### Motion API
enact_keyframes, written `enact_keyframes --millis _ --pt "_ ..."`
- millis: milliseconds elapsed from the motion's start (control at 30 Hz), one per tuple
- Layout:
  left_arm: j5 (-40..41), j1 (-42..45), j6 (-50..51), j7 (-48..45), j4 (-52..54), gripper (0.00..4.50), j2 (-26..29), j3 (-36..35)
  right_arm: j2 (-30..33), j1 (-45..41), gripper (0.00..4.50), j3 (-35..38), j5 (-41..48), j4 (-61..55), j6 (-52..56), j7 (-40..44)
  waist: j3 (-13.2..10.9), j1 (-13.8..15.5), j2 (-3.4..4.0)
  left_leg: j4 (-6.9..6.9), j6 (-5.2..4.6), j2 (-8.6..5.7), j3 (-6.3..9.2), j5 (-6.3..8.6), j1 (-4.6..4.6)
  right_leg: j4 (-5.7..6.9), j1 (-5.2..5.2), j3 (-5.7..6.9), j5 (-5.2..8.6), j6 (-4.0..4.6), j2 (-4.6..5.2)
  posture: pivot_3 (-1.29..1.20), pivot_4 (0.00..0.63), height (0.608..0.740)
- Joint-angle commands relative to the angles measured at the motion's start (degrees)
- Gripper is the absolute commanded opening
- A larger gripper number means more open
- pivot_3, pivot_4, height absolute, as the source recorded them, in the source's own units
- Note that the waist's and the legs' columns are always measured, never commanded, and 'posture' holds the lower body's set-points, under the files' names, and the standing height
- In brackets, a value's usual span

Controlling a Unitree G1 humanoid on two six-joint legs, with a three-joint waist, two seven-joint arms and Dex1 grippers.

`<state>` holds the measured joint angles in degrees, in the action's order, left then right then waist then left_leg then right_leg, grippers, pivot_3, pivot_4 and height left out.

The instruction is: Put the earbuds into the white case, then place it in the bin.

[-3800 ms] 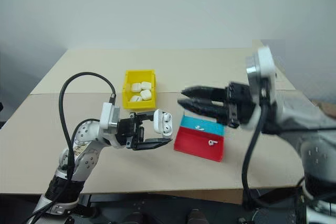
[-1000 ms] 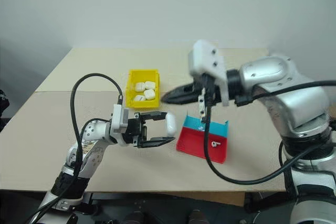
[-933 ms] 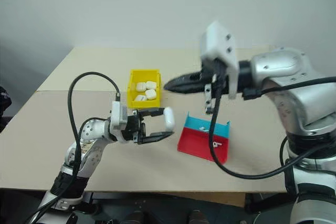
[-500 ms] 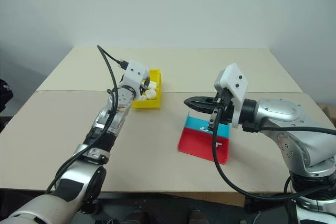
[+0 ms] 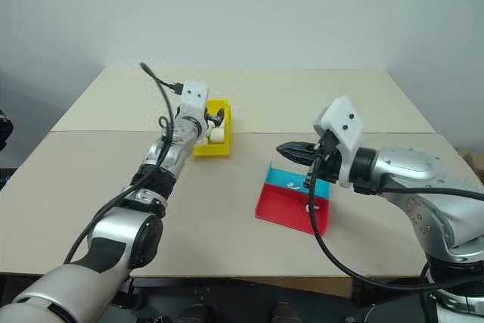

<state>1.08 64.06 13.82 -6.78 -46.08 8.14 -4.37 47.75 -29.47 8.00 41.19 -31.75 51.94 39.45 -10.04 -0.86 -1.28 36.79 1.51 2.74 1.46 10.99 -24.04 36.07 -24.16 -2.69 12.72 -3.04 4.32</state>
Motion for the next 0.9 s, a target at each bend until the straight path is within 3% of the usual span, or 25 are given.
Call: enact_keyframes --millis 33,200,367,467,600,733,900 --pt "10.3 -7.7 1.7 -11.1 18.4 4.48 1.4 -3.8 1.9 1.2 0.00 1.6 -0.2 -1.8 -1.4 1.4 0.0 -0.3 0.01 -0.02 0.00 0.00 -0.02 0.00 0.01 0.00 0.00 -0.01 -0.02 0.03 0.02 0.00 0.150 0.740" --pt "18.8 -26.5 8.6 -28.4 47.2 4.48 12.3 -1.4 9.6 10.6 0.00 6.3 -5.0 -0.4 -12.0 12.7 0.0 -0.5 0.03 -0.11 0.10 0.01 -0.02 -0.06 0.03 0.04 -0.03 -0.03 -0.06 0.12 0.02 0.00 0.150 0.740" --pt "31.1 -39.3 18.4 -36.4 64.8 4.48 24.8 -9.3 14.1 18.1 0.00 13.3 -8.7 7.2 -24.5 24.9 0.0 0.1 -0.01 0.03 0.17 0.03 -0.07 -0.10 0.26 0.04 0.20 -0.04 0.13 -0.24 0.04 0.00 0.150 0.740" --pt "35.9 -46.2 20.2 -41.2 70.6 4.48 31.7 -14.9 15.4 20.8 0.00 17.0 -9.2 12.1 -28.6 29.8 0.0 0.0 -0.03 0.05 0.18 0.09 -0.12 -0.11 0.57 0.03 0.46 -0.04 0.18 -0.13 0.04 0.00 0.150 0.740" --pt "41.9 -58.7 22.4 -46.8 74.6 4.48 38.7 -28.5 18.5 22.9 0.00 18.5 -13.3 20.6 -34.5 35.0 0.0 -0.4 -0.01 0.00 0.17 0.15 -0.19 -0.08 0.97 0.00 0.80 -0.04 0.42 0.23 0.05 0.00 0.150 0.740" --pt "43.8 -70.2 22.3 -51.9 77.7 4.48 41.3 -38.2 20.3 21.9 0.00 18.3 -14.8 26.6 -38.4 37.7 0.0 -0.7 -0.02 -0.01 0.17 0.18 -0.23 -0.08 1.05 0.01 0.82 -0.04 0.45 0.29 0.07 0.00 0.150 0.740" --pt "46.0 -76.1 22.6 -52.8 79.7 4.48 41.7 -43.2 20.7 19.8 0.00 15.9 -16.0 31.0 -41.5 39.8 0.0 -0.4 -0.02 -0.01 0.18 0.18 -0.24 -0.07 1.07 0.00 0.81 -0.04 0.47 0.30 0.09 0.00 0.150 0.740"
